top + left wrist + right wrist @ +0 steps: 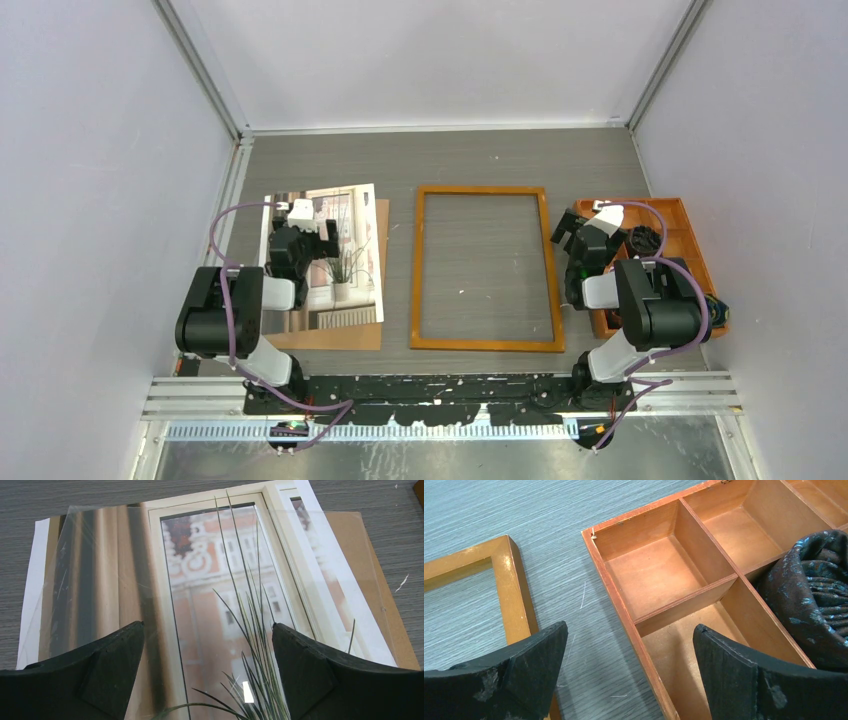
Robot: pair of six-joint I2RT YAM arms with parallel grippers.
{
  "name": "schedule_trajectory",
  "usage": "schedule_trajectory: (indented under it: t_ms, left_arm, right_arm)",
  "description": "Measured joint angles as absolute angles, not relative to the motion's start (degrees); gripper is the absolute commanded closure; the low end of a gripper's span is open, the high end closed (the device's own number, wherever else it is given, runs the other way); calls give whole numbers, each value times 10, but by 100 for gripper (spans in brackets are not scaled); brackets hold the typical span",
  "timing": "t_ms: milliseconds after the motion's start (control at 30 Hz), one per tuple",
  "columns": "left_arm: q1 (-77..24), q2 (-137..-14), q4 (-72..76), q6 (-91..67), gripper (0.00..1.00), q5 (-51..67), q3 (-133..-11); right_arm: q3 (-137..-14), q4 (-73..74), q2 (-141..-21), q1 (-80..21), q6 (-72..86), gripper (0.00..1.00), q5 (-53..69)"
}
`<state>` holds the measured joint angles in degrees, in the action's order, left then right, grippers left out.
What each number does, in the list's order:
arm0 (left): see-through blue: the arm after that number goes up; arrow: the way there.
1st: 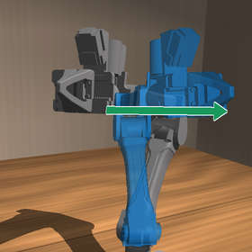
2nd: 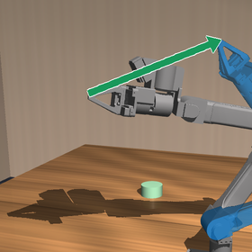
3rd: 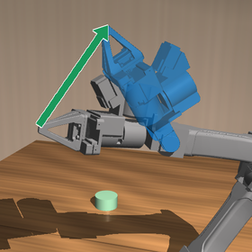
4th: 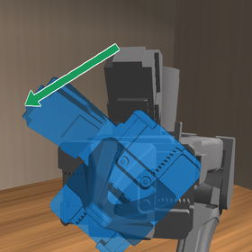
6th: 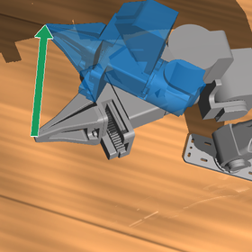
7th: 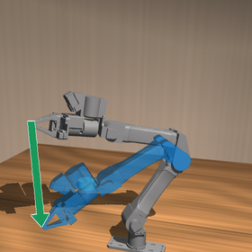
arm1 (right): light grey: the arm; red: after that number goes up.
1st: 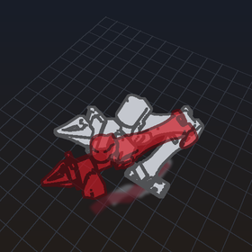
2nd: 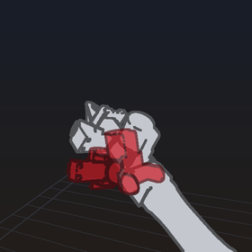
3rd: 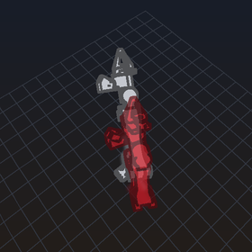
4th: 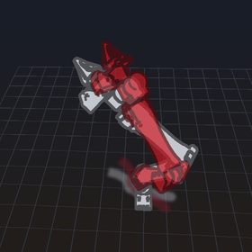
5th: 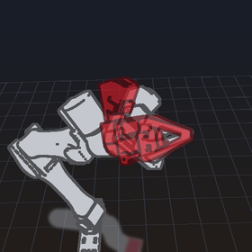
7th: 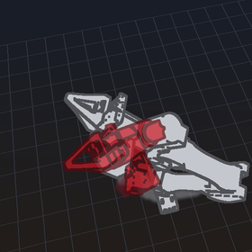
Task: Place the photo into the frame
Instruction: Turn over the photo frame at the center of the board.
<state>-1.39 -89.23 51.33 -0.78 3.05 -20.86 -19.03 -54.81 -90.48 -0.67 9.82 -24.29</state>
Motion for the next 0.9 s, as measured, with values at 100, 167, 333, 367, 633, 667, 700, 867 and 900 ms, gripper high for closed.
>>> schedule_trajectory:
  t_ms: [100,167,333,367,633,667,700,867,900]
  left_arm:
    - [-14,-892,513,-8,0,30,-209]
    - [-14,-892,513,-8,0,30,-209]
    - [-14,-892,513,-8,0,30,-209]
    - [-14,-892,513,-8,0,30,-209]
    - [29,-854,419,-15,0,78,-234]
    - [36,-836,369,-13,0,89,-258]
    - [41,-818,326,-10,0,96,-287]
    - [73,-749,156,-3,0,146,-406]
    - [84,-738,113,-7,0,162,-430]
  right_arm:
    - [-190,-548,-905,-7,98,0,-243]
    - [-190,-548,-905,-7,98,0,-243]
    - [-190,-548,-905,-7,98,0,-243]
    - [-190,-548,-905,-7,98,0,-243]
    - [-190,-548,-905,-7,98,0,-243]
    - [-190,-548,-905,-7,98,0,-243]
    - [-190,-548,-905,-7,98,0,-243]
    - [-183,-545,-882,-7,109,0,-254]
    - [-173,-556,-875,-7,109,0,-256]
